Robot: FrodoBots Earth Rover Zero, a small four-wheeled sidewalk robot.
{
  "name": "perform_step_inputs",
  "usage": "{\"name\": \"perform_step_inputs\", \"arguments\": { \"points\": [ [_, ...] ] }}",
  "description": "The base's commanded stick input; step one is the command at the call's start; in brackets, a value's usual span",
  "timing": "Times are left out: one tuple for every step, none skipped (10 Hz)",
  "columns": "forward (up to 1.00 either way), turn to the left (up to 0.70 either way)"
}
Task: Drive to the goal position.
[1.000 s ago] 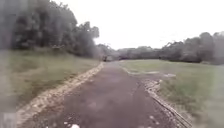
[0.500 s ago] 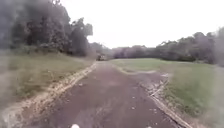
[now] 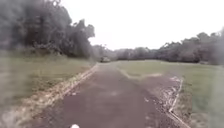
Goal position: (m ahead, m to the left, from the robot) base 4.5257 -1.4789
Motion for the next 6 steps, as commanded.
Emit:
{"name": "perform_step_inputs", "arguments": {
  "points": [
    [1.0,-0.03],
    [1.0,-0.03],
    [1.0,-0.03],
    [1.0,-0.03],
    [1.0,-0.03],
    [1.0,-0.03]
  ]
}}
